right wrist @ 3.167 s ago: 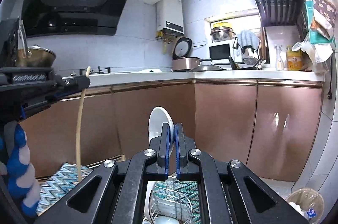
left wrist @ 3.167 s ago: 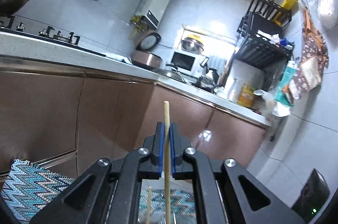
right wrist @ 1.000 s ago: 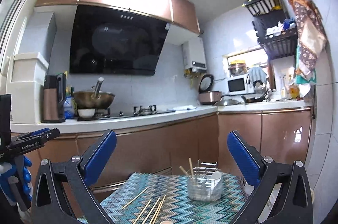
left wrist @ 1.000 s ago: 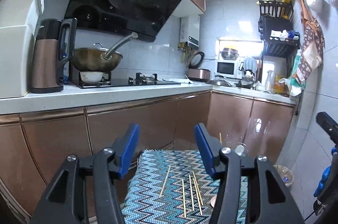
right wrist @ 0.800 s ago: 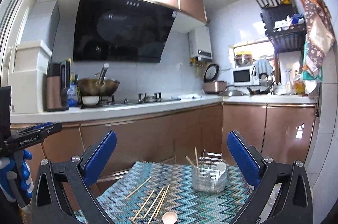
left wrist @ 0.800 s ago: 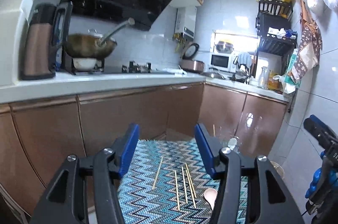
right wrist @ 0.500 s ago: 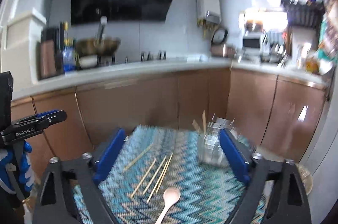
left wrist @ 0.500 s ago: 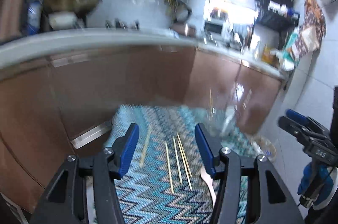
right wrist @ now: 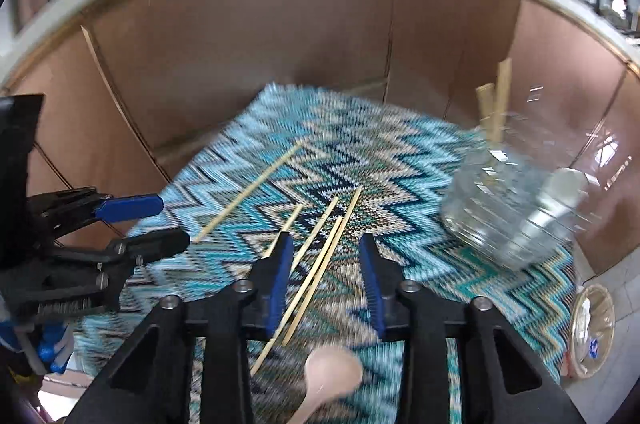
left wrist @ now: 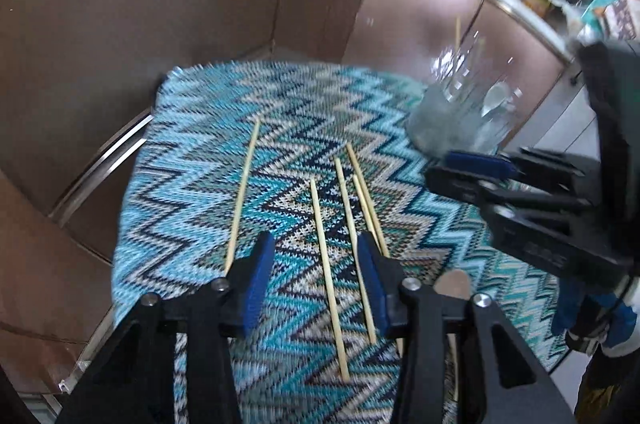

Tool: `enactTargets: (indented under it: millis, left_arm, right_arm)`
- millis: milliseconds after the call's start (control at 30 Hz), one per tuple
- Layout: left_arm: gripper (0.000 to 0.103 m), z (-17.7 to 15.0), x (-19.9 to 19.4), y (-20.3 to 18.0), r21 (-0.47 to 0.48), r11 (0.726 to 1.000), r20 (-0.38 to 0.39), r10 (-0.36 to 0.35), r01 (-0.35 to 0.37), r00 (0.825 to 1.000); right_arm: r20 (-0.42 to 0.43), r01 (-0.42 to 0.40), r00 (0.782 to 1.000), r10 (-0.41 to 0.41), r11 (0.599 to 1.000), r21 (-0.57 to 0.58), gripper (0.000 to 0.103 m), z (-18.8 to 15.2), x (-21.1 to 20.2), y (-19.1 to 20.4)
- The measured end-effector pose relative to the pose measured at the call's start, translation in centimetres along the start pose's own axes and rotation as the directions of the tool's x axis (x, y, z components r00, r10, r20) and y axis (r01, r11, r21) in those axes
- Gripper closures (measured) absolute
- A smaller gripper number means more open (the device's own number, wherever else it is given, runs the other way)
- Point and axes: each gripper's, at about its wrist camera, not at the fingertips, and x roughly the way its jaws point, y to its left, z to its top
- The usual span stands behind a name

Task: Organize utensils
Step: 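Grasp a chopstick with the left tool while the right tool grasps another chopstick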

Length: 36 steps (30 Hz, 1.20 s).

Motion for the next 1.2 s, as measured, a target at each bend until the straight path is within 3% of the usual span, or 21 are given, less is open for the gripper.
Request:
enactTargets:
  millis: [300,533,667,967,1200]
  left_arm:
    - [0.076,3.1,7.0,0.7,-0.006,0.999,-0.157,-0.048,0.048,0.986]
    - [0.084,4.4,10.3,0.4,0.013,0.999,-0.235,-0.046,0.051,0.971]
    - [0.093,4.3,11.8,0.2,0.022,0.999,-0.272,-0.031,0.039,0.962]
    - [0.098,4.6,11.9,0.1,0.010,1.000,-0.251,-0.017,0.020,0.968]
    - [0.098,4.4,7.4,0.2,-0.010,1.000,-0.111,0.005,-0.006,0.994]
  right_arm:
    - [-0.172,-0.083,0.979,0.105,0.988,0.128,0.085,3.8,10.7,-3.5]
    - [-0.234,-0.071,0.967,0.105,0.986,0.148,0.087,4.6,13.7,-4.6]
    - [-0.237,-0.076,0.966,0.107,0.988,0.137,0.088,4.6,13.9,-4.7]
    - [-0.209,-0.088,0.971,0.118,0.985,0.149,0.095,4.4,13.7,-5.1]
    - [-0.097,-0.129,0.985,0.144,0.981,0.148,0.097,4.2,9.6,-4.6]
